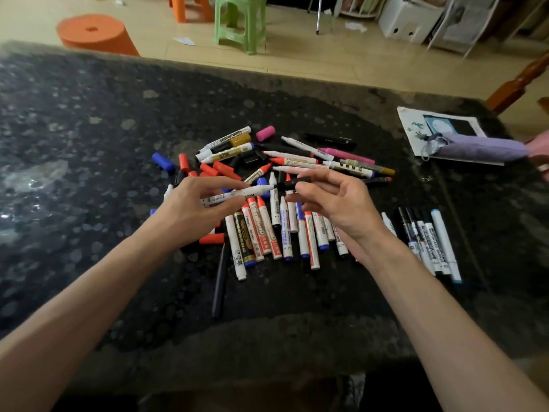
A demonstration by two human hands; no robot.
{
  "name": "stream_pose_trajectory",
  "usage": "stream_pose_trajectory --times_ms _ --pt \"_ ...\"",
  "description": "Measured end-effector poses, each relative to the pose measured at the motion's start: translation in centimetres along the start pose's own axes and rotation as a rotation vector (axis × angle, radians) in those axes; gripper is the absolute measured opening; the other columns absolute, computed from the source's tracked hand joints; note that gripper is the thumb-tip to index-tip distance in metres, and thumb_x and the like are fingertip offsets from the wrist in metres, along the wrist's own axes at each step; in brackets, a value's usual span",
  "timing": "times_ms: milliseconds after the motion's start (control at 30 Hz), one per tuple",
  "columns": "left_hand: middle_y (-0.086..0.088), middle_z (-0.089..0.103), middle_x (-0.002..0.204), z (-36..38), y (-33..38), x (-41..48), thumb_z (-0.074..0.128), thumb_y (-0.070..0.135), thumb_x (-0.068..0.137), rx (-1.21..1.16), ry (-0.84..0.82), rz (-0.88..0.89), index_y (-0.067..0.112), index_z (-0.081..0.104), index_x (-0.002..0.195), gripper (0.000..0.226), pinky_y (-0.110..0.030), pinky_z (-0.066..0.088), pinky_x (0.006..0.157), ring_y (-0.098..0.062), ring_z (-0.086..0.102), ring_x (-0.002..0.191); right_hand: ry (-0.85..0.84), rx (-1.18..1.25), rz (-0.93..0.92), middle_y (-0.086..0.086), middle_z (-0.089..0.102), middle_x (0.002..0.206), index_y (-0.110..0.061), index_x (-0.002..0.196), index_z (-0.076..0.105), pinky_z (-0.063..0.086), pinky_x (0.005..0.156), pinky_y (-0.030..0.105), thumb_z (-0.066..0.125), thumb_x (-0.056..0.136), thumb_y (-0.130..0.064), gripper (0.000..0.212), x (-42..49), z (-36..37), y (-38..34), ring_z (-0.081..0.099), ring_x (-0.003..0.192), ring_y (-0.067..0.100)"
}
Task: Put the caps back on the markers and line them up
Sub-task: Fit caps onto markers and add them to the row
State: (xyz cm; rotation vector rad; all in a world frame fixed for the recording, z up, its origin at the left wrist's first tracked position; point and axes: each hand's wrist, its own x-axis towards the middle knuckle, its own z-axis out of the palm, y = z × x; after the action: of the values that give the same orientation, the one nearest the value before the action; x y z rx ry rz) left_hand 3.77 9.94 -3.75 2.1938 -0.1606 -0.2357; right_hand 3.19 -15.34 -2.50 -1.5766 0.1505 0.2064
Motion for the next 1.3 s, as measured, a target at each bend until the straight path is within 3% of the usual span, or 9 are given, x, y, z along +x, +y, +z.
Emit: stream_pose_trajectory --times_ms 267,400,533,700,833,1000,1133,1200,1300 --pt "0.023 0.071 0.099 0.3 0.2 0.0 0.068 0.040 0.093 0.019 -0.034 0.038 0.054 0.068 0.107 0.020 -0.025 0.049 0.090 0.001 0.065 0.099 -0.034 -0.140 -0.071 0.002 0.080 0.104 -0.015 0.115 0.075 0.061 0.086 0.033 0.078 0.091 -0.016 0.024 -0.3 0.0 0.4 0.077 0.094 0.018" --pt "0.016 0.074 0.100 0.2 0.1 0.1 0.068 0.043 0.093 0.036 -0.039 0.039 0.051 0.071 0.111 0.020 -0.040 0.055 0.090 -0.009 0.069 0.097 -0.089 -0.160 -0.083 0.002 0.080 0.104 -0.013 0.115 0.075 0.061 0.084 0.029 0.078 0.091 -0.013 0.024 -0.2 -0.2 0.4 0.078 0.096 0.019" --pt "0.022 0.072 0.102 0.5 0.2 0.1 0.067 0.041 0.094 0.069 -0.025 0.084 0.046 0.072 0.115 0.023 -0.041 0.053 0.097 0.000 0.066 0.101 -0.142 -0.274 -0.159 0.000 0.081 0.100 -0.012 0.117 0.075 0.061 0.081 0.026 0.078 0.092 -0.012 0.025 -0.3 0.0 0.7 0.079 0.091 0.017" --pt "0.016 0.074 0.087 0.9 0.1 0.1 0.063 0.044 0.095 0.135 0.030 0.190 0.041 0.075 0.116 0.024 -0.053 0.057 0.074 -0.016 0.071 0.078 -0.082 -0.361 -0.280 -0.001 0.081 0.093 -0.012 0.114 0.078 0.060 0.078 0.023 0.076 0.093 -0.011 0.020 -0.4 0.1 1.4 0.078 0.086 0.014" --pt "0.030 0.067 0.089 1.4 0.2 0.3 0.065 0.035 0.097 0.147 0.054 0.235 0.035 0.076 0.117 0.023 -0.028 0.053 0.075 0.003 0.066 0.084 -0.016 -0.366 -0.313 -0.001 0.080 0.092 -0.015 0.114 0.078 0.062 0.082 0.029 0.076 0.094 -0.014 0.021 -1.0 0.6 2.3 0.078 0.084 0.013" --pt "0.032 0.063 0.090 2.0 0.4 0.3 0.065 0.033 0.097 0.169 0.026 0.229 0.034 0.074 0.120 0.024 -0.015 0.043 0.073 0.014 0.057 0.079 0.041 -0.343 -0.323 -0.004 0.080 0.095 -0.014 0.115 0.077 0.060 0.079 0.020 0.076 0.093 -0.012 0.022 -1.9 0.6 2.9 0.077 0.083 0.008" --pt "0.025 0.070 0.076 2.2 0.8 0.3 0.061 0.035 0.099 0.123 -0.068 0.234 0.039 0.072 0.120 0.024 -0.021 0.054 0.069 0.002 0.064 0.068 -0.015 -0.322 -0.311 0.000 0.079 0.090 -0.011 0.111 0.078 0.061 0.076 0.025 0.075 0.095 -0.014 0.016 -2.1 -0.2 2.5 0.076 0.082 0.014" --pt "0.006 0.075 0.081 2.5 0.7 0.5 0.056 0.041 0.101 0.086 -0.128 0.236 0.041 0.071 0.121 0.025 -0.043 0.058 0.072 -0.017 0.070 0.073 -0.038 -0.314 -0.298 0.000 0.078 0.088 -0.009 0.109 0.077 0.061 0.075 0.025 0.074 0.096 -0.014 0.014 -1.9 -0.9 2.2 0.076 0.080 0.014" --pt "-0.002 0.062 0.068 2.3 1.0 0.7 0.053 0.038 0.103 0.068 -0.211 0.241 0.040 0.073 0.107 0.021 -0.049 0.049 0.061 -0.028 0.055 0.062 -0.062 -0.334 -0.328 -0.001 0.078 0.087 -0.009 0.108 0.077 0.061 0.075 0.026 0.073 0.095 -0.012 0.013 -1.7 -1.7 1.9 0.076 0.079 0.015"
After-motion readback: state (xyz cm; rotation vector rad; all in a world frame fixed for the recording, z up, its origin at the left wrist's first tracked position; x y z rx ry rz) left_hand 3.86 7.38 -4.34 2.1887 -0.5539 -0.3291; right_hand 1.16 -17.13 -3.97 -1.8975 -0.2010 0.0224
